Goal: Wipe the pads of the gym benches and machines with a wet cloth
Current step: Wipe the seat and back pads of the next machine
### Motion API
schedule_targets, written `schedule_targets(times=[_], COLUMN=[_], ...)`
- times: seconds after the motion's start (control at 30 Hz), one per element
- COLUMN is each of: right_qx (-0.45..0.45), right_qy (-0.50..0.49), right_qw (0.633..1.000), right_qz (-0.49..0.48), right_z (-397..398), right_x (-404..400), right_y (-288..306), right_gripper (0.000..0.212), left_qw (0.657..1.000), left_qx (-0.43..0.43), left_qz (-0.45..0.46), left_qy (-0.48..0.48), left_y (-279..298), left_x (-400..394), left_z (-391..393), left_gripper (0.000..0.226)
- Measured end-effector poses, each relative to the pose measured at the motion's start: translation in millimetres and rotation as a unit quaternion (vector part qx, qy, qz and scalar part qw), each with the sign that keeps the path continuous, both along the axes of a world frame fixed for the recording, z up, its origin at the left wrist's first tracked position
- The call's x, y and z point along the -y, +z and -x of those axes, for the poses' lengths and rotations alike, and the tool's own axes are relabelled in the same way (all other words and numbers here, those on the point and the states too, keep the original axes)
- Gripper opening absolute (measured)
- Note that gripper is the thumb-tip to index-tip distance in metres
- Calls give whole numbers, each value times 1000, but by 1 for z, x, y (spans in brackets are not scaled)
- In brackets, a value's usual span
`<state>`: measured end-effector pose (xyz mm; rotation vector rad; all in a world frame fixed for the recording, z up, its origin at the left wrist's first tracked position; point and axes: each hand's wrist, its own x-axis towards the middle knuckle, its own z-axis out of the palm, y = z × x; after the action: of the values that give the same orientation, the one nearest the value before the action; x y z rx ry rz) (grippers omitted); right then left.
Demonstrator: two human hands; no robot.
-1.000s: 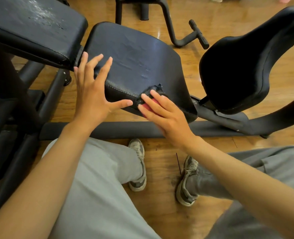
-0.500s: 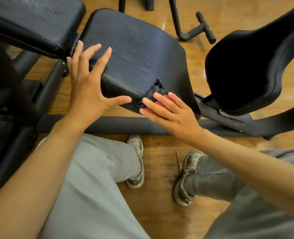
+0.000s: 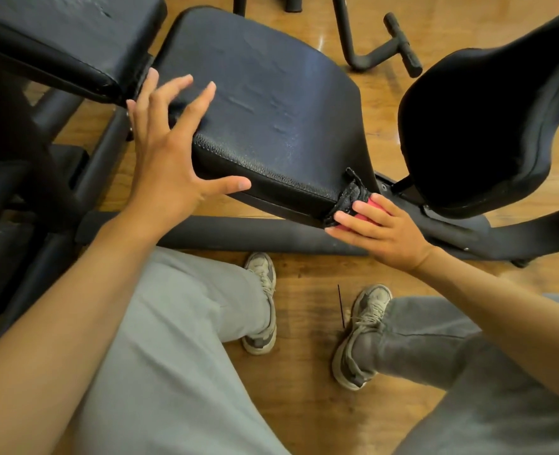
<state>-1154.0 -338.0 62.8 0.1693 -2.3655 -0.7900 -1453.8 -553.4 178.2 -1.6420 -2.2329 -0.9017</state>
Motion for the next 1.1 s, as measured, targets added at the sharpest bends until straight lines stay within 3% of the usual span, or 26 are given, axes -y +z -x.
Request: schedule_targets(times=[0.13, 0.3, 0.43, 0.5, 0.6, 0.7, 0.87, 0.97, 1.1], right_qx=[-7, 62, 78, 97, 117, 81, 113, 112, 85], right_qy=[45, 43, -2, 10, 7, -33, -72, -81, -90], right_qw=[997, 995, 992, 991, 988, 991, 986, 983, 986], right_qz=[59, 72, 96, 96, 99, 106, 104, 119, 113], right_z=[50, 73, 33, 46, 114, 161, 110, 107, 180], right_x=[37, 55, 41, 46, 82, 118, 101, 104, 139], right_y=[40, 70, 54, 67, 101, 114, 98, 101, 122], right_gripper=[53, 56, 68, 67, 67, 60, 59, 56, 63], left_qw=[1000, 991, 988, 989, 989, 983, 975, 944, 939], left_qx=[-14, -35, 76, 71, 25, -69, -195, -322, -318], left_qz=[17, 102, 110, 108, 113, 146, 95, 71, 85], left_qy=[-7, -79, -74, -74, -89, -85, -50, 21, 95], left_y=[2, 17, 36, 41, 43, 41, 35, 36, 29], left_x=[1, 15, 29, 31, 31, 32, 40, 41, 33], left_z=[3, 26, 51, 51, 59, 71, 71, 74, 82], left_gripper=[113, 111, 113, 112, 109, 109, 104, 108, 110])
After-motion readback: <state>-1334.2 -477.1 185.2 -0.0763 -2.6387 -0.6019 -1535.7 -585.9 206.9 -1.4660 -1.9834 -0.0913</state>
